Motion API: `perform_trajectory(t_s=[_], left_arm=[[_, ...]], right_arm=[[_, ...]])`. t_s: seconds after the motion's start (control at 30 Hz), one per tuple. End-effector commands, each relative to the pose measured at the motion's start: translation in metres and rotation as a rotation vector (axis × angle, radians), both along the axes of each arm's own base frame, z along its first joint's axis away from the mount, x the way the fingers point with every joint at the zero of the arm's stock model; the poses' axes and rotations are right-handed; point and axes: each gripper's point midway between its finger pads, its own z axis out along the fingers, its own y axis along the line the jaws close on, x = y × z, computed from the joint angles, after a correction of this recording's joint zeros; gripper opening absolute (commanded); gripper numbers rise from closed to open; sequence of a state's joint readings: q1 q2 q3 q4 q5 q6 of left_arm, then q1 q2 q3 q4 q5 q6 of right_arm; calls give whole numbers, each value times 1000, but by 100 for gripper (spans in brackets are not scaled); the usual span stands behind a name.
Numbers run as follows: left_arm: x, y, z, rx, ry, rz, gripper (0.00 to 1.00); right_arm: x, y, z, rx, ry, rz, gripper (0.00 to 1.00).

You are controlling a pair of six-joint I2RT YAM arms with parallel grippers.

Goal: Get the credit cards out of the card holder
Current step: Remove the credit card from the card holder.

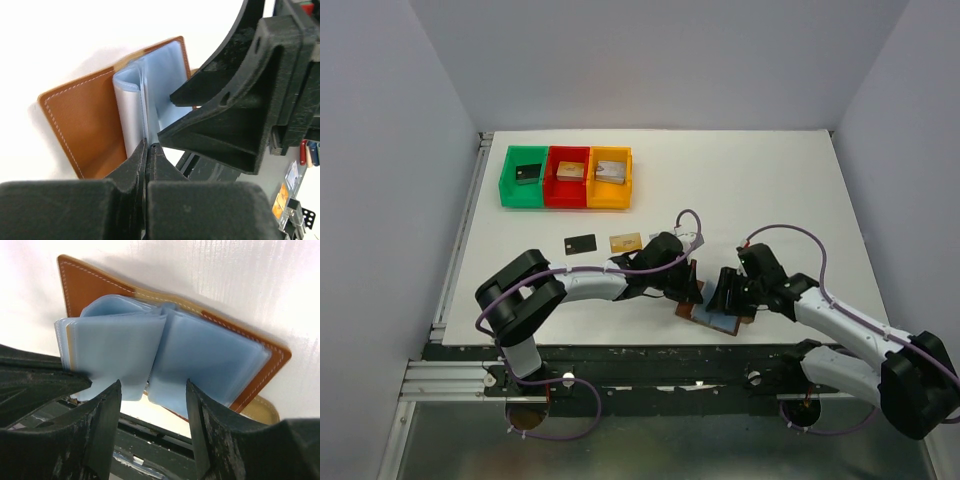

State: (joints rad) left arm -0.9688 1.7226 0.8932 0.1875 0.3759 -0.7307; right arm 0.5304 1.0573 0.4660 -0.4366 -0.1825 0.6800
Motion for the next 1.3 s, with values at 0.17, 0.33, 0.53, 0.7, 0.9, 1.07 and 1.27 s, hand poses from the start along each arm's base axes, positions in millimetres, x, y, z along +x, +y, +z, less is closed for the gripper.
perform_trajectory(t_s=[0.17,0.33,0.53,0.7,0.9,1.07,1.27], left_arm=[[8,29,1,132,-69,84,0],[10,59,3,226,-89,170,0],[10,88,2,324,-84,261,0],[11,94,-2,344,-54,319,0],[9,104,-5,371,-27,367,0],[11,113,-1,395,-36,410,0],[13,112,5,389,-42,412,0]], right_arm=[[0,-7,23,-12,-68,7,63],[2,-3,26,-2,-73,25,63],[5,18,36,116,-101,64,63],[13,38,52,227,-119,76,63],[19,53,62,293,-126,98,63],[24,62,77,323,-168,116,62],[20,79,101,402,-223,184,62]])
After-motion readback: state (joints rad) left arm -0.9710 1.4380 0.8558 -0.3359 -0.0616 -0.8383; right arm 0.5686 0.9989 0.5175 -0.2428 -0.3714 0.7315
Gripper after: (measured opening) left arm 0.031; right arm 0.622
